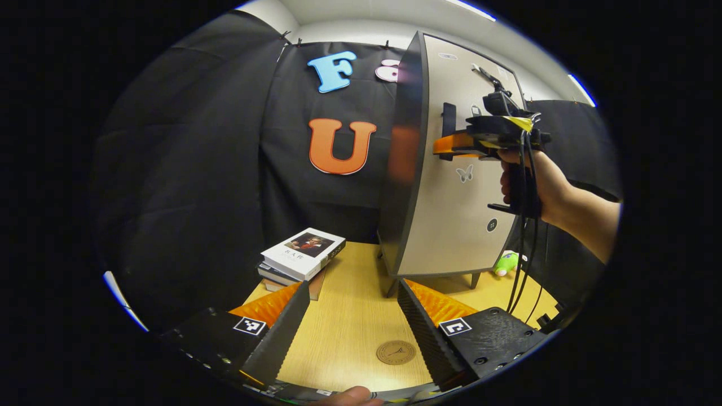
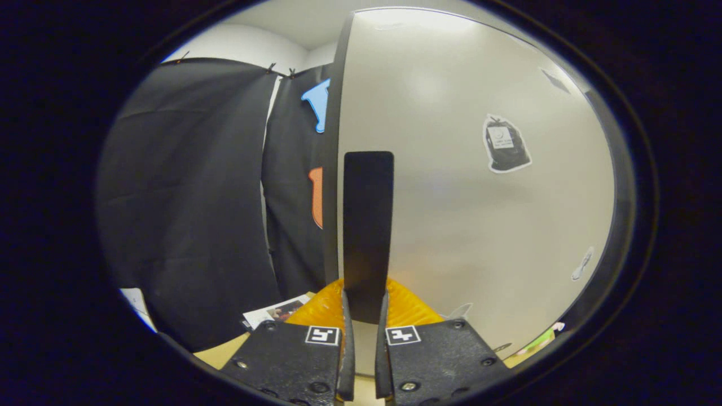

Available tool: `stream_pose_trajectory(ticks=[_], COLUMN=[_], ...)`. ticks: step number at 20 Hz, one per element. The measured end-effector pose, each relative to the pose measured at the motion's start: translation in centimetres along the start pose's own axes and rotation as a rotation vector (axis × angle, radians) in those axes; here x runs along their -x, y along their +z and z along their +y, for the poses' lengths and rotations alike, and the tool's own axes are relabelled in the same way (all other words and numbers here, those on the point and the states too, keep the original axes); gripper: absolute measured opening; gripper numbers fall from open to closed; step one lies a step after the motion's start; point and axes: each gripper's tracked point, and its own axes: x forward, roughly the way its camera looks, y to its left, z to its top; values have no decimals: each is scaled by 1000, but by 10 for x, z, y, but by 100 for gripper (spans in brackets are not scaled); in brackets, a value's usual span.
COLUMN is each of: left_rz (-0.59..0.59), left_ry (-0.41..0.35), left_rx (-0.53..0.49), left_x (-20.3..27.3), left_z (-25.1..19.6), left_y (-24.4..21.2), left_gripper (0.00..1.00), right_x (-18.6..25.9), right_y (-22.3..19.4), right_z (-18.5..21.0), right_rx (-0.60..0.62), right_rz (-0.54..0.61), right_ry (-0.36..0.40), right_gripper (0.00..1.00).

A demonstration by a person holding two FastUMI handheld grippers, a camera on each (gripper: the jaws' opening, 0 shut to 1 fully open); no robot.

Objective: Open the cabinet door with the right hand, grasp the bottle in the cabinet with the left hand and place it on the coaster, then close the cabinet door with the right hand.

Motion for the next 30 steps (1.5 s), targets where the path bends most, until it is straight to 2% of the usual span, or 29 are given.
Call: stream_pose_trajectory(ticks=[3,11,17,22,25,26,27,30], left_rz=[30,32,16,-15,-37,-43,-49,-99], left_ry=[10,16,-62,-125,-113,-121,-117,-119], left_rx=[7,-26,-83,-99,-91,-75,-65,-63], left_x=[3,14,15,5,-15,-26,-36,-68], left_z=[11,12,-39,-89,-111,-120,-129,-152], left_y=[-10,2,13,22,39,46,54,90], left_gripper=[96,95,96,96,95,100,95,95], right_x=[25,144,213,250,268,275,281,296], right_y=[-1,-17,-25,-27,-31,-35,-35,-38], right_z=[9,-9,-37,-59,-74,-78,-83,-98], right_rx=[-20,-51,-63,-59,-57,-63,-73,-74], right_rz=[-28,-56,-52,-26,-9,-3,1,17], right_ry=[10,53,29,23,1,-8,-15,-21], right_gripper=[10,9,9,9,9,8,8,8])
